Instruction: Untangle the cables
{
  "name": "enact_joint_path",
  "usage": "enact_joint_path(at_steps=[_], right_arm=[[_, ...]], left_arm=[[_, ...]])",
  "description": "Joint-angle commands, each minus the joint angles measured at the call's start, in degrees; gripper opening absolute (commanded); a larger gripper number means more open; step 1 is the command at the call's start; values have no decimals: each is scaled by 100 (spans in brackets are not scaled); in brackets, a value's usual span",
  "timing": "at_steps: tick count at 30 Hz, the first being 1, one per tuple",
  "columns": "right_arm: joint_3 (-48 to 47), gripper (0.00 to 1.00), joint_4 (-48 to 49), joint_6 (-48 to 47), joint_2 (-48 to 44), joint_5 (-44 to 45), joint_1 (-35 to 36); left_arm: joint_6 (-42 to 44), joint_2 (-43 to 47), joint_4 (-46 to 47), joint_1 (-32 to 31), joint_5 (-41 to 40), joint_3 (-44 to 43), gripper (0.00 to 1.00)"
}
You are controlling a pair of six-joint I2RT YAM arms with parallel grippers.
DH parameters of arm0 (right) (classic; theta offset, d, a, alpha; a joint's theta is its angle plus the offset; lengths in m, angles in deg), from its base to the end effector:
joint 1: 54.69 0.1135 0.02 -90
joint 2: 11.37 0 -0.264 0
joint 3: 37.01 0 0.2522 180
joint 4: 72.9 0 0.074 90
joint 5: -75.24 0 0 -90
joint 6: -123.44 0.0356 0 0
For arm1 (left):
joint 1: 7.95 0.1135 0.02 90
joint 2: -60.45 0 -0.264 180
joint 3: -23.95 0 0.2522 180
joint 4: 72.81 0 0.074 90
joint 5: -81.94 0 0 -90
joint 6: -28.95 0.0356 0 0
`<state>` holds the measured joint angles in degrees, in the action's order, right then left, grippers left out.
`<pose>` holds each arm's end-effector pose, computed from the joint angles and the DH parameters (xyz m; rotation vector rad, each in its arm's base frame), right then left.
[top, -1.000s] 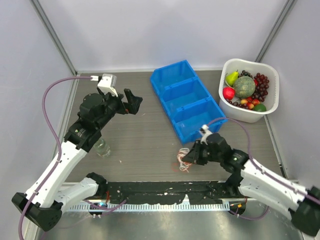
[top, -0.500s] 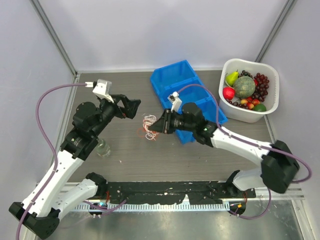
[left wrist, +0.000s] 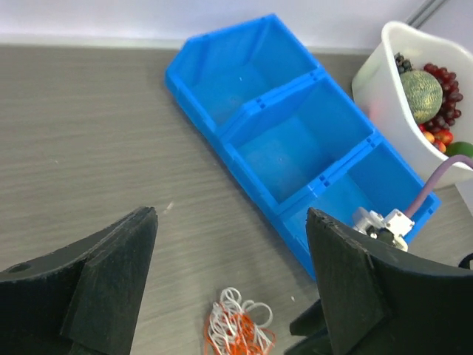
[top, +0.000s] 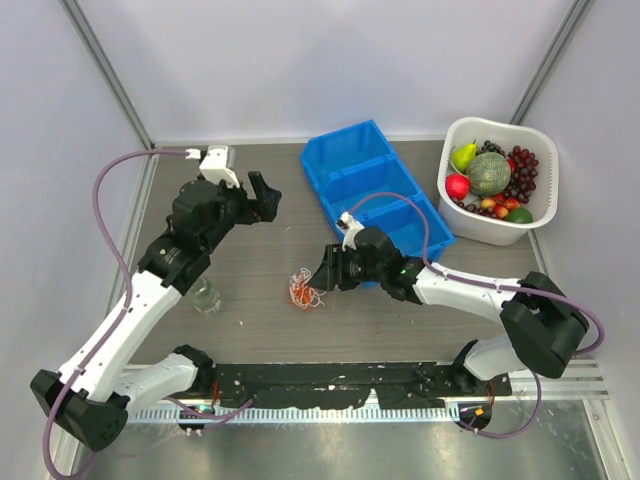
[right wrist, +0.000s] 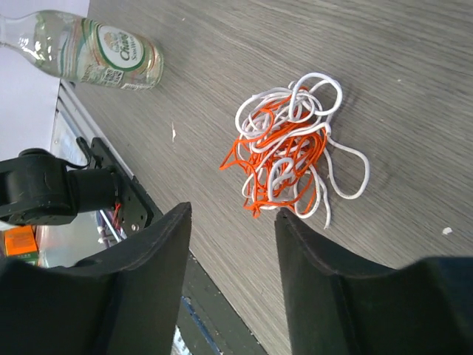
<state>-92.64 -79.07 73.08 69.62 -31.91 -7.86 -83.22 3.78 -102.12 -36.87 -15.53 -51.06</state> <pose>0.1967 0.2250 0.2097 -0.3429 2.3171 1.1512 0.1962 -0.1031 0.3926 0.0092 1.7912 -0.5308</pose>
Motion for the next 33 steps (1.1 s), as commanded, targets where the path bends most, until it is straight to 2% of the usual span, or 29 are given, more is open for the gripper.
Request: enact_joint_path(at_steps=[1,3,6,10,13,16,17,24,30,33], right_arm=[[-120,51,-30,-281,4,378,19],[-129,45,66,-255,92,405,28],[-163,41,242,-132,259,300,19],[-50,43,541,-105,391,44,19],[108,45,506,-386,365,28,19],[223,44,602,-300,391,36,19],[232,43,629,-273,409,88,11],[539,37,1332,290,505,177,19],[373,33,973,10,497,484,19],[180,33,770,-175,593,572,19]], left_arm=[[-707,-47,-545,-16,350,-195,82],[-1103,102,-458,-16,613,190,80],[-1674,348,-186,-17,1132,990,74],[-2027,332,96,-17,1773,1853,74],[-2072,25,271,-69,2450,2064,65],[-2072,-195,351,-306,2320,2170,47],[-2098,-292,386,-359,2276,2170,45],[-2142,-907,149,-588,1416,2039,45],[-2028,-1188,210,-588,1125,1924,45],[-2028,-1356,280,-588,1089,1889,41]])
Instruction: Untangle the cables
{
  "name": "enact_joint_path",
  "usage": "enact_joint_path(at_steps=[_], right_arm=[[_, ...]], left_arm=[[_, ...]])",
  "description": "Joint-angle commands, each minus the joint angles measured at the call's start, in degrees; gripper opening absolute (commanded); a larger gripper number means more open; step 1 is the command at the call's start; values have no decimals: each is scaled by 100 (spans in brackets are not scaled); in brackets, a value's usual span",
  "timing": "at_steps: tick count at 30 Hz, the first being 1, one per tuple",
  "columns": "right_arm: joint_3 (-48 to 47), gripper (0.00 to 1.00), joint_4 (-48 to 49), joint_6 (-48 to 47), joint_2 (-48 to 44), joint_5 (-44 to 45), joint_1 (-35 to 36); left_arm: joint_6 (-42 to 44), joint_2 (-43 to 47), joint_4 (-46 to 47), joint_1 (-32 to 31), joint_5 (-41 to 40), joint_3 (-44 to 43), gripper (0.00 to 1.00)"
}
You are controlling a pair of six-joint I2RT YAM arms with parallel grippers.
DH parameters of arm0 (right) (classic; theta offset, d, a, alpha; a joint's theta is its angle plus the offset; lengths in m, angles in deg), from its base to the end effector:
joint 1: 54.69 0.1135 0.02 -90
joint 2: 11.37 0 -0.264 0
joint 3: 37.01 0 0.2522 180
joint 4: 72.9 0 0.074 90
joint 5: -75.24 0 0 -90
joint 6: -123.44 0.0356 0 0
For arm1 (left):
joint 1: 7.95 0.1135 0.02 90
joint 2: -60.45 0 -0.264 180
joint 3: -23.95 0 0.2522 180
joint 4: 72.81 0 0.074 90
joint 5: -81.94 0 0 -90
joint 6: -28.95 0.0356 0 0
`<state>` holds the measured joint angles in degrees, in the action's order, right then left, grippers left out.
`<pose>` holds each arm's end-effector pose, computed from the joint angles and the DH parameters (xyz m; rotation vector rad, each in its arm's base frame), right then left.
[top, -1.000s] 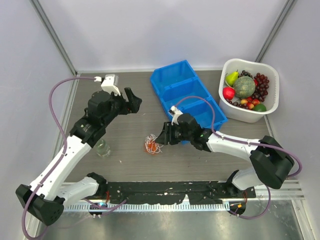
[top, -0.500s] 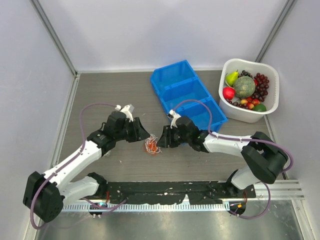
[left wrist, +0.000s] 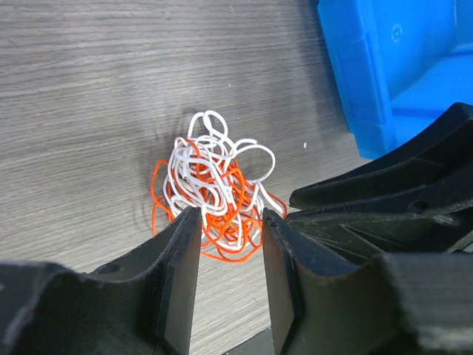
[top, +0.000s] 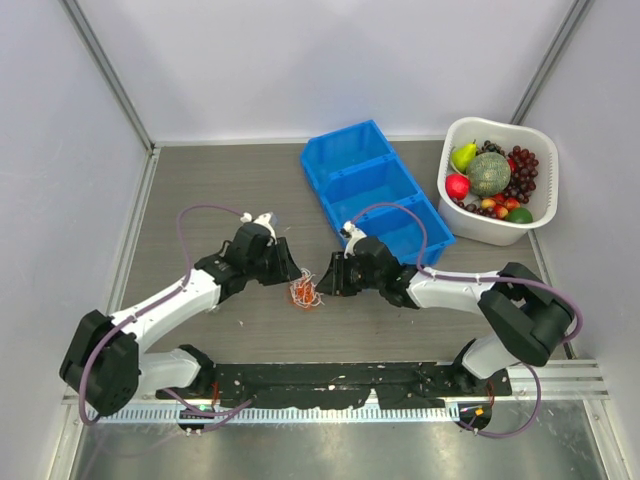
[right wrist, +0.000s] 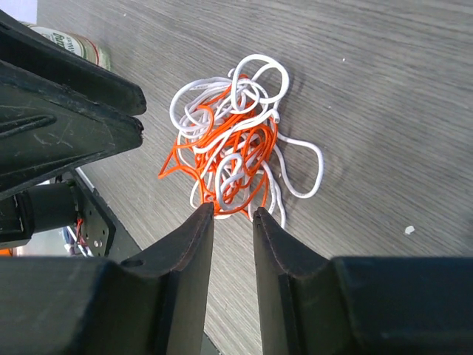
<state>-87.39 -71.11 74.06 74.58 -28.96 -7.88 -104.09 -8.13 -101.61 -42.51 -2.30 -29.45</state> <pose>0.1967 0.2223 0.1698 -0.2851 2.3558 1.0872 0.2003 -0.1423 0.2172 -0.1300 2.4679 -0.7543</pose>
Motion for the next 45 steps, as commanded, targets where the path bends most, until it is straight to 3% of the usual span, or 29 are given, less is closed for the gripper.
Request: enact_joint_path(at_steps=[1,12,20,25,29,34,38,40,45], right_arm=[[-372,33,-35,-291,123,303,21],[-811,31,-254,-616,518,277,30],[-741,16,79,-459,747,-92,21],[-698,3,-17,-485,564,-66,21],[-461,1,-157,-538,125,329,30],[179,1,427,-258,-8,251,21],[480,14,1187,218,89,-136,100],[437,18,1082,113,-104,-57,109],[-160,35,-216,-598,-860,338,127]], left_arm=[[60,-226,257,-32,-251,-281,40],[112,-710,468,-24,-224,-396,31],[165,-674,547,-33,-260,-360,22],[393,-517,240,-24,-443,-553,0],[700,176,-339,-24,-1084,-852,0],[1175,1362,-938,-32,-1403,-1291,0],[1351,2092,-1000,-32,-929,-1669,0],[1334,2173,-1262,-33,-813,-1985,0],[1097,2077,-2045,-32,-1015,-2618,0]])
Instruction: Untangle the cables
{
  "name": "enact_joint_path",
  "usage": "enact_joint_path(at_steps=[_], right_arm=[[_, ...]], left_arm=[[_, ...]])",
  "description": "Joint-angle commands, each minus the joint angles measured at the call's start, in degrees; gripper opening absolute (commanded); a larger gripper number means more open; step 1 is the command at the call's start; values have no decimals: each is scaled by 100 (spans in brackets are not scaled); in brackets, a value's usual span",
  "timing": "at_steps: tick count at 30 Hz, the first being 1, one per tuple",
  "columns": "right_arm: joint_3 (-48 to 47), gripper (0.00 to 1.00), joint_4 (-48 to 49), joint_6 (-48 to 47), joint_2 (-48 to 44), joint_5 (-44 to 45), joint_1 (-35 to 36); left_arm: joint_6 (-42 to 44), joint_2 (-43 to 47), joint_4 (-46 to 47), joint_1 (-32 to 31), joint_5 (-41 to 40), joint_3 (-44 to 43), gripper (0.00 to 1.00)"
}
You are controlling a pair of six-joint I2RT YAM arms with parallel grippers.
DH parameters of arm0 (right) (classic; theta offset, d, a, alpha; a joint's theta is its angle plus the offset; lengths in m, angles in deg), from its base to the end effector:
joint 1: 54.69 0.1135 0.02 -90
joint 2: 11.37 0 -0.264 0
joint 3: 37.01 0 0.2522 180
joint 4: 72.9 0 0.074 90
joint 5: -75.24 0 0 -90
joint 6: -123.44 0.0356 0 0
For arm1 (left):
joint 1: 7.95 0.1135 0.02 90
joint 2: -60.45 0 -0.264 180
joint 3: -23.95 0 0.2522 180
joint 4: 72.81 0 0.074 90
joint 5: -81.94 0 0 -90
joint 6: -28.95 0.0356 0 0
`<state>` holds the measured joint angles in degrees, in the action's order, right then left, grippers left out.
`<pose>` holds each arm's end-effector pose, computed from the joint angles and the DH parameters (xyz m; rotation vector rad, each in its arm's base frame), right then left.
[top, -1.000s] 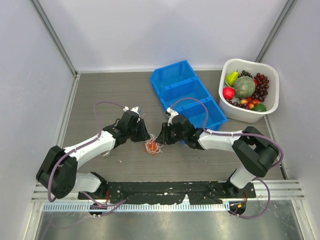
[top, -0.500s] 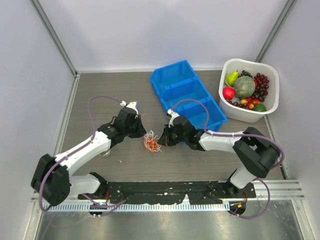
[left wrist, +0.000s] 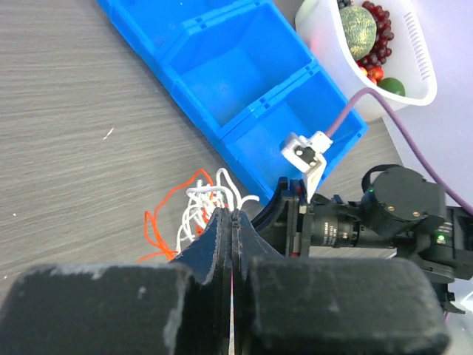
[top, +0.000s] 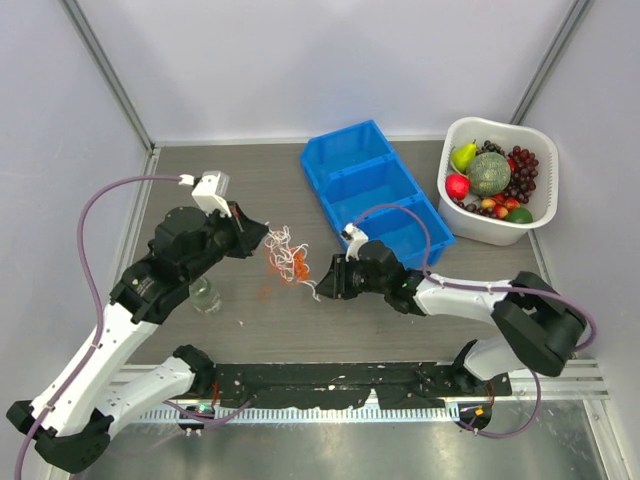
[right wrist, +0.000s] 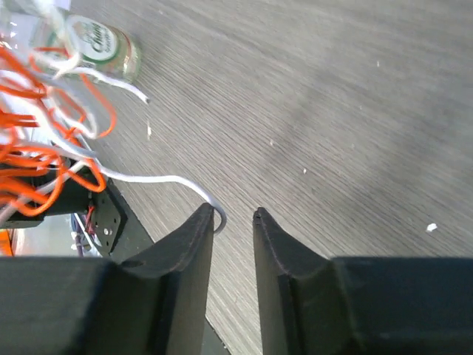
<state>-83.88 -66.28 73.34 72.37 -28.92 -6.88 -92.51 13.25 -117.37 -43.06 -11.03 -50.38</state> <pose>0.1861 0.2183 0.1699 -0.3230 2.2876 1.1235 0.1398 -0.0960 0.3894 0.0249 1.9439 -0.7410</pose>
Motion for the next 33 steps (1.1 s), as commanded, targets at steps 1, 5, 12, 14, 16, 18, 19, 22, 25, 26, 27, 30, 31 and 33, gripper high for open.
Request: enact_joint_path(at_steps=[1,5,12,14,16,18,19,22,25,26,27,30,31,33], right_arm=[[-670,36,-815,-666,-840,386,18],[-1057,42,-1133,-756,-1228,440,18],[-2032,45,-599,-361,-817,-166,122],[-2365,45,-588,-360,-615,-220,193],[-2673,45,-711,-221,-457,-88,193],[-2911,46,-955,34,-333,377,185],[-2965,46,-974,88,-289,483,185],[-3123,46,-817,377,18,195,193],[-3010,40,-440,633,291,-79,193],[-2879,36,-395,729,396,-70,185],[-2816,27,-334,730,432,-53,193],[-2298,13,-88,835,432,52,202],[-2071,11,17,835,389,131,193],[-1841,6,-25,696,310,429,193]], left_arm=[[-88,-79,-574,22,-152,-621,0],[-255,-123,-769,22,-126,-798,0],[-422,-158,-778,22,-38,-789,0],[-405,-210,-751,31,128,-807,0],[-352,-211,-716,22,269,-807,0],[-273,-176,-681,22,270,-745,0],[-247,-149,-672,31,435,-719,0],[-176,-79,-611,31,463,-649,0],[-97,-35,-514,22,656,-622,0],[-53,-26,-488,22,691,-631,0],[-27,-9,-462,22,735,-640,0],[96,105,-452,22,718,-692,0],[131,132,-452,22,718,-718,0],[193,211,-444,31,666,-780,0]])
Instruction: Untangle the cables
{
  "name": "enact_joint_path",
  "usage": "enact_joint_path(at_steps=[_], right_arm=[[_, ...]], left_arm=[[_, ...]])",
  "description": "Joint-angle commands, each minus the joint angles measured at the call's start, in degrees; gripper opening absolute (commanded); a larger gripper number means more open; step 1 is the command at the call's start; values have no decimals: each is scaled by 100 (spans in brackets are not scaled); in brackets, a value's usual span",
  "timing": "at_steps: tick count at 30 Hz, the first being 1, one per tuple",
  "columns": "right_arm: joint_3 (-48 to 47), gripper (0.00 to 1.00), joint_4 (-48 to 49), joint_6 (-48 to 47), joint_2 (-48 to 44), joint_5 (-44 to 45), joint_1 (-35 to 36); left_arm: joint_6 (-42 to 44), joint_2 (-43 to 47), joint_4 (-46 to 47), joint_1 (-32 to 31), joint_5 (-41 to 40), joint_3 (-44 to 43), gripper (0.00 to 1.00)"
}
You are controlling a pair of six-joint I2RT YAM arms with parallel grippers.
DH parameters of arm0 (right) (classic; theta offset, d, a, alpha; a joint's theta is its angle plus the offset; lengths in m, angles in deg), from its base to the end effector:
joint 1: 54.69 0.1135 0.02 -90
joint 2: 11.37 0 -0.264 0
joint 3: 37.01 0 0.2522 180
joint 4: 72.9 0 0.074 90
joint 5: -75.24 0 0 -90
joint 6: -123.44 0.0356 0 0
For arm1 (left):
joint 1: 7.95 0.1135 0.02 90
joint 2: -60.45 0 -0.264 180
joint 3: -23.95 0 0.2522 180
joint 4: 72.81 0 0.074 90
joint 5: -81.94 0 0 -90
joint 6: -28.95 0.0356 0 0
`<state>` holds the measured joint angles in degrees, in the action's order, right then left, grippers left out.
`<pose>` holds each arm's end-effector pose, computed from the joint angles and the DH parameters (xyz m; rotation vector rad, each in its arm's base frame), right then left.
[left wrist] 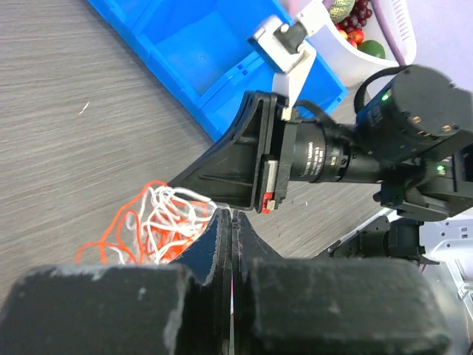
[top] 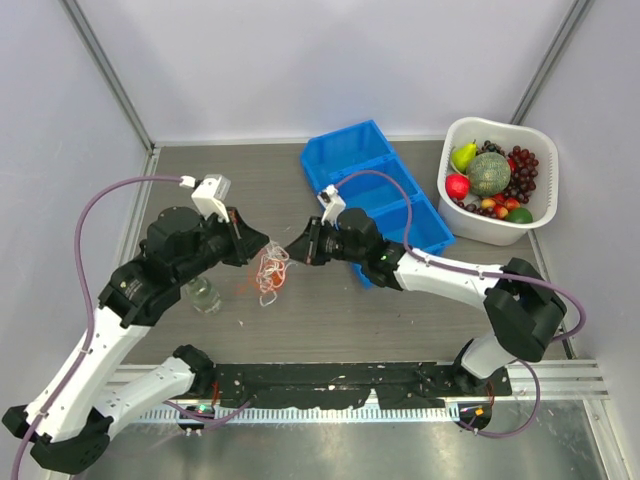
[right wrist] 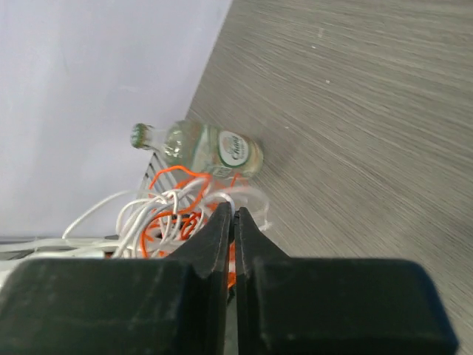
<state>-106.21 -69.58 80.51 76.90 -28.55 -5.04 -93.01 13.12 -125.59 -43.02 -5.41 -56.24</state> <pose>0.2233 0.2760 0.2655 -0.2365 2.0690 1.3398 0.1267 -0.0909 0.4071 0.0870 2.0059 -0.8160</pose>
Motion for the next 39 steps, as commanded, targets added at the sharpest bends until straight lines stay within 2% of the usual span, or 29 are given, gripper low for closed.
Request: enact_joint_path(at_steps=[1,4,7,11,13,17,20,29,32,34,36,39], right_arm=[[446,4,78,-101,-161,507,10],[569,6,-380,-469,-231,1024,10],[640,20,-871,-777,-354,1359,19],[692,19,-1197,-1191,-784,1800,1],[736,25,-1251,-1235,-969,1774,10],[859,34,-1286,-1349,-1022,1520,10],[1061,37,-1006,-1376,-917,782,10],[1448,41,-83,-1315,-602,227,36],[1343,41,-30,-1235,-294,139,36],[1308,41,84,-1156,-170,34,36],[1343,41,216,-1077,-108,-45,36],[1343,40,226,-1068,-38,-63,36]], left_arm=[[270,250,369,26,60,-212,0],[296,312,361,18,-54,-308,0],[314,277,352,18,-90,-379,0],[235,76,256,18,-143,-353,0],[208,-152,185,26,-20,-239,11],[68,-662,-26,26,-19,121,54],[-81,-778,140,18,-160,726,66],[-749,-550,457,18,-792,2353,70],[-1310,-531,467,26,-1371,2723,75],[-1365,-698,457,18,-1557,2785,72],[-1356,-900,510,18,-1741,2811,62],[-1164,-1181,624,18,-1795,2820,60]])
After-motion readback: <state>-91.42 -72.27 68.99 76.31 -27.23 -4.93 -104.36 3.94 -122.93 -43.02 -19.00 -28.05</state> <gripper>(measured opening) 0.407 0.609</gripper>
